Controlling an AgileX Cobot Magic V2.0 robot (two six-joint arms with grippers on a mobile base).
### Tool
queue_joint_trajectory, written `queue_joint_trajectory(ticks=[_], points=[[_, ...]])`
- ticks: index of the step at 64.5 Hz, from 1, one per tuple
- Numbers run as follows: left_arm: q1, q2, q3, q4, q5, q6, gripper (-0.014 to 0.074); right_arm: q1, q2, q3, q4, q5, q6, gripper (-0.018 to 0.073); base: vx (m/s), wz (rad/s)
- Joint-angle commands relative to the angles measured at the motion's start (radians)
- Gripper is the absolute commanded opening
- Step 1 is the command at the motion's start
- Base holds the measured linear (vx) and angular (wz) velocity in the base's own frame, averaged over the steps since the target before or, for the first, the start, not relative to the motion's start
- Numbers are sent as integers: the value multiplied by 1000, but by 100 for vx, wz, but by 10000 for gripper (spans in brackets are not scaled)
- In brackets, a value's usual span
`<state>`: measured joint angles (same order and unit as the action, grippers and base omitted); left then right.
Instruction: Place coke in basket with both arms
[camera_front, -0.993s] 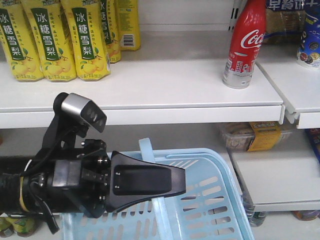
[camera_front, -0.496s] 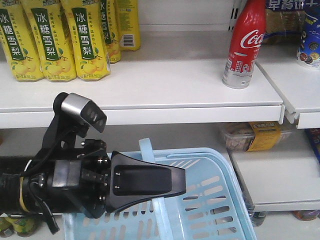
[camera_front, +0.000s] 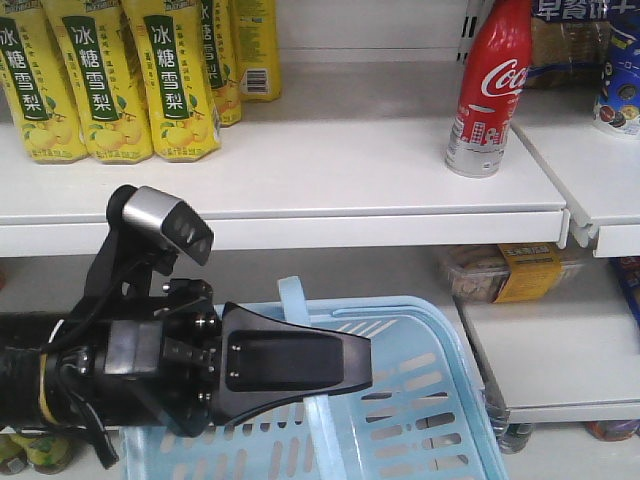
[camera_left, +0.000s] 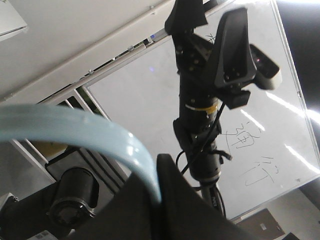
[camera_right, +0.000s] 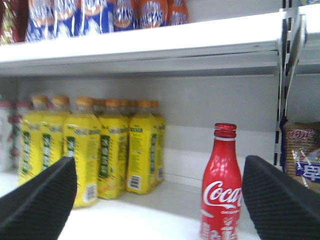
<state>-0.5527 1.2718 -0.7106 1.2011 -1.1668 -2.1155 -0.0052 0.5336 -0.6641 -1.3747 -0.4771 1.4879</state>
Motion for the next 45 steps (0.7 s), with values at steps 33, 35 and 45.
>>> queue_joint_trajectory(ticks=[33,35,45], points=[[0,-30,-21,-79,-211,-1,-7,-1,546,-389,-133,35,49,627,0,0],[0,-30,-21,-79,-211,-1,-7,-1,564,-403,-128,35,49,624,0,0],[0,-30,-21,-79,-211,-1,-7,0,652,-463,-129,13,49,617,0,0]])
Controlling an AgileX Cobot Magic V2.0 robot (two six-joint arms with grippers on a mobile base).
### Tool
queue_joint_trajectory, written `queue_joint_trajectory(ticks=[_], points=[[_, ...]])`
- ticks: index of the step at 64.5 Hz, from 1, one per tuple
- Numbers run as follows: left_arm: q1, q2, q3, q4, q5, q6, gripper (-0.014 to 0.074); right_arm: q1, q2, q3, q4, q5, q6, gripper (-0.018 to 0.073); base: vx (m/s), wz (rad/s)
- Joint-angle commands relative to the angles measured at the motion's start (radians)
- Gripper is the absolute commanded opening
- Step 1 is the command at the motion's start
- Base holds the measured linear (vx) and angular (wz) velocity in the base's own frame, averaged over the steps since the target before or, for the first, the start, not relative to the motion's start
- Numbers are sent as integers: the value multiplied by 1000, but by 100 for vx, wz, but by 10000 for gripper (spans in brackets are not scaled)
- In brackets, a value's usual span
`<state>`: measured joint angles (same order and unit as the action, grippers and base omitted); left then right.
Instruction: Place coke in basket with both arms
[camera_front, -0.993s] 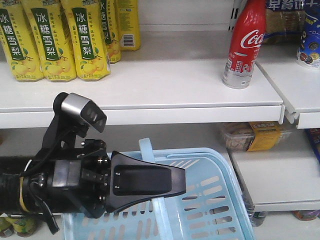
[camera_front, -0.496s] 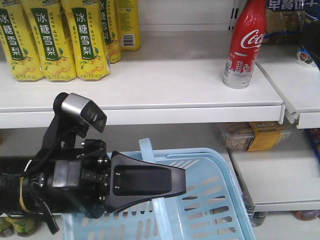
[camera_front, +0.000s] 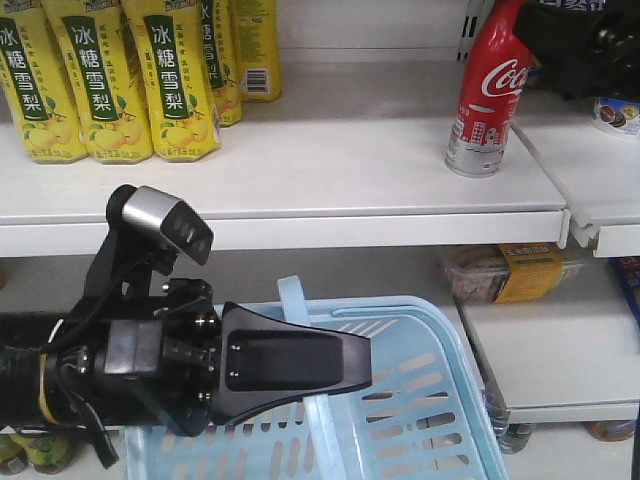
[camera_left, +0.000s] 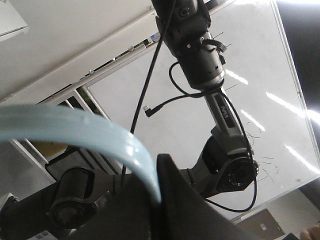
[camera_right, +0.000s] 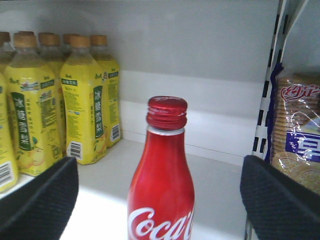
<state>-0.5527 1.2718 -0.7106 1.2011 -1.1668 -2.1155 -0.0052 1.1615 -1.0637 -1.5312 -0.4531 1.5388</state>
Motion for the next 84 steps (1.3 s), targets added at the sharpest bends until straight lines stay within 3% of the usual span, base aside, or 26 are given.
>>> queue_joint_trajectory(ticks=[1,12,22,34,40,51,56,66,75,84], points=[[0,-30,-21,-79,-211,-1,-7,0,31,-69,28,-11,-1,616,0,0],[0,-30,-21,-79,-211,-1,-7,0,109,-129,38,-28,-1,610,0,0],[0,-30,-21,-79,-211,-1,-7,0,172,-177,109,-60,-1,599,0,0],[0,-30,-21,-79,-211,-1,-7,0,226,-206,157,-120,-5,530,0,0],[0,-30,-21,-79,-211,-1,-7,0,238,-209,166,-173,-4,412,0,0],[0,-30,-21,-79,-211,-1,-7,0,227,-209,157,-246,-4,117,0,0],[0,-30,-21,-79,-211,-1,-7,0,210,-209,126,-278,-1,-16,0,0],[0,-30,-21,-79,-211,-1,-7,0,130,-209,3,-299,112,-4,0,0],[0,-30,-21,-79,-211,-1,-7,0,11,-209,-244,-304,320,-4,0,0],[0,-30,-21,-79,-211,-1,-7,-3,-149,-182,-248,-381,394,-4,0,0]])
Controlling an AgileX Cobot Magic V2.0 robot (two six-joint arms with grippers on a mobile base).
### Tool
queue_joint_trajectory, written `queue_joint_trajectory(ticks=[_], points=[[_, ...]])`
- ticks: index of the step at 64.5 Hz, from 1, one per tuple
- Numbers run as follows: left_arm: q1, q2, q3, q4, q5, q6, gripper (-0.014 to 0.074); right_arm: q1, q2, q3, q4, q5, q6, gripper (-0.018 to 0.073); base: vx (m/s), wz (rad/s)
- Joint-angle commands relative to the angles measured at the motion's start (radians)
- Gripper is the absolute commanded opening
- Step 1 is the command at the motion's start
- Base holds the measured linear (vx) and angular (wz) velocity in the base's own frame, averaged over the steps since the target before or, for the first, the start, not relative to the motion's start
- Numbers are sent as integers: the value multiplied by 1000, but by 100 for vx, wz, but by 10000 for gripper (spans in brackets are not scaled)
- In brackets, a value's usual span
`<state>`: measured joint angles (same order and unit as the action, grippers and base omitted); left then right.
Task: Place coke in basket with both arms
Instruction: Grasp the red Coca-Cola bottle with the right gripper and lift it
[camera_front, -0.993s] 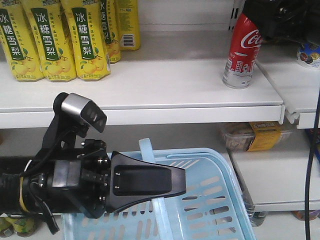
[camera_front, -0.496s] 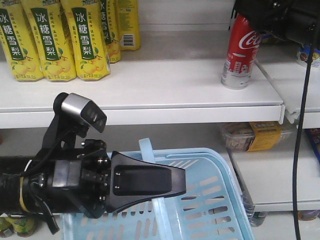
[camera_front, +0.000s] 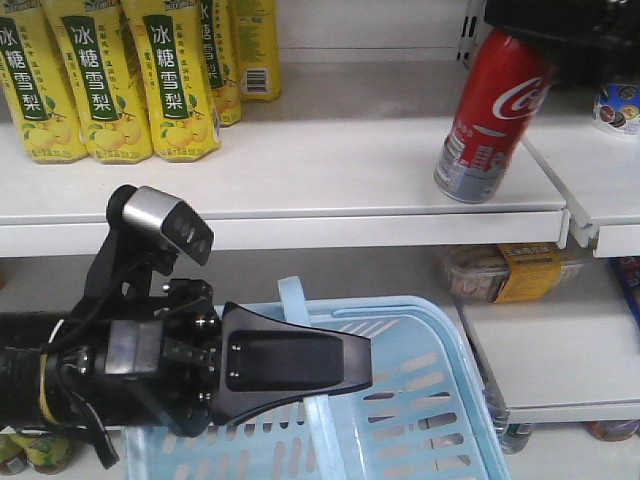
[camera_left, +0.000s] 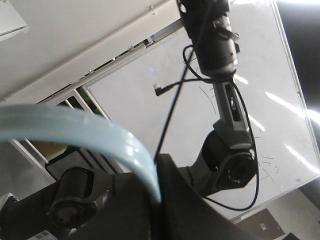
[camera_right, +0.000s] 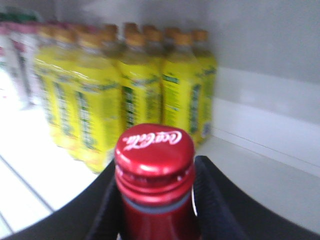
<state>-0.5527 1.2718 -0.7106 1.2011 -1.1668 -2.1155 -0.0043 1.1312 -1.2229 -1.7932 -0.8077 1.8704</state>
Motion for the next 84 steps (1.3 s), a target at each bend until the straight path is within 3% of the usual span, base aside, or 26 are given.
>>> queue_joint_trajectory(ticks=[1,23,52,84], points=[[0,-30,-21,-79,-211,-1,-7,-4,-135,-21,14,-33,70,-4,0,0],[0,-30,-21,-79,-211,-1,-7,-4,-398,148,14,-211,254,-3,0,0],[0,-30,-21,-80,-211,-1,-7,-3,-448,559,18,-145,204,-3,0,0],[0,-30,-21,-80,-211,-1,-7,-2,-239,593,25,-161,110,-3,0,0]])
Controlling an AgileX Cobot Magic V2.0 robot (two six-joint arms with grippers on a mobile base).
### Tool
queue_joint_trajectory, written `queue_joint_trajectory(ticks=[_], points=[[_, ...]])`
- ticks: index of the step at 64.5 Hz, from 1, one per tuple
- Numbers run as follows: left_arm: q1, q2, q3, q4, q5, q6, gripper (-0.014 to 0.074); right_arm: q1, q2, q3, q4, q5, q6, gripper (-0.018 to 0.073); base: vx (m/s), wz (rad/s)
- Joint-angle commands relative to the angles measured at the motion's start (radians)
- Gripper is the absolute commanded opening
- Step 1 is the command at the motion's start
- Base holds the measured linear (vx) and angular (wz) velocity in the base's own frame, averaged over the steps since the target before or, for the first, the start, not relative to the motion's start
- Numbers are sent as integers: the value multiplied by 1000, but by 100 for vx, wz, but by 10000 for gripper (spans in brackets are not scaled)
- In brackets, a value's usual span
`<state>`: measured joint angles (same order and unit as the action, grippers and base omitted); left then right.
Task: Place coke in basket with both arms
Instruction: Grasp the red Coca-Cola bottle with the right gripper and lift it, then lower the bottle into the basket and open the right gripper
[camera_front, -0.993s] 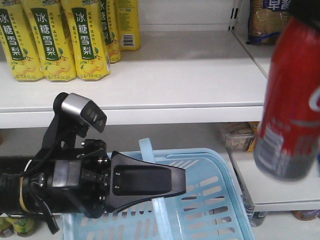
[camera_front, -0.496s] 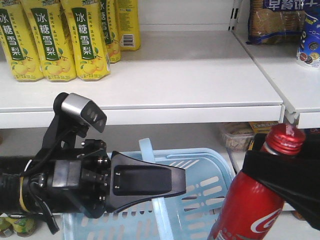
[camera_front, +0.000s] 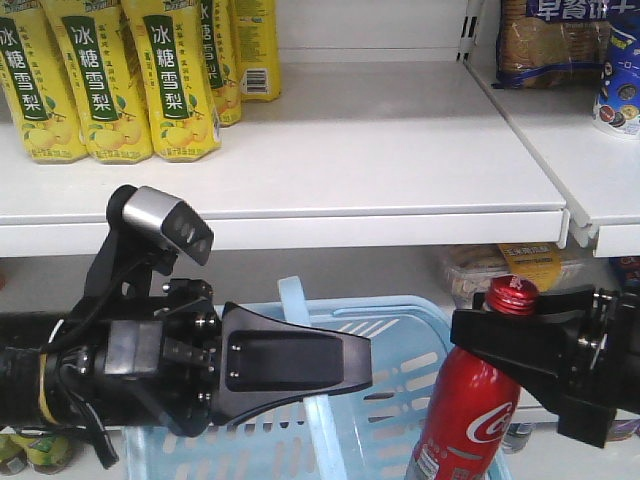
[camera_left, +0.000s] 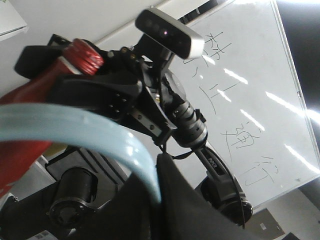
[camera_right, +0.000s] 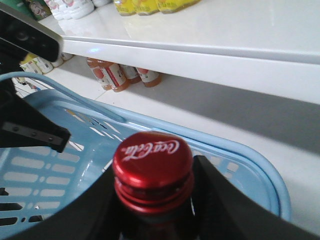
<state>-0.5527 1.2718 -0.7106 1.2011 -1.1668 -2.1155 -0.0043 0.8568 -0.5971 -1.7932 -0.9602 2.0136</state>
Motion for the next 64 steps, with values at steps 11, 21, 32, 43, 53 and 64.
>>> queue_joint_trajectory(ticks=[11,21,32,43,53,64], points=[[0,-30,-21,-79,-211,-1,-7,-2,70,-33,25,-50,-84,15,0,0],[0,-30,-21,-79,-211,-1,-7,-2,70,-33,17,-51,-87,106,0,0],[0,-30,-21,-79,-211,-1,-7,-2,70,-33,17,-50,-88,315,0,0],[0,-30,-21,-79,-211,-1,-7,-2,70,-33,17,-30,-78,543,0,0],[0,-30,-21,-79,-211,-1,-7,-2,70,-33,21,-12,-65,601,0,0],[0,-30,-21,-79,-211,-1,-7,-3,50,-36,18,-9,-47,502,0,0]])
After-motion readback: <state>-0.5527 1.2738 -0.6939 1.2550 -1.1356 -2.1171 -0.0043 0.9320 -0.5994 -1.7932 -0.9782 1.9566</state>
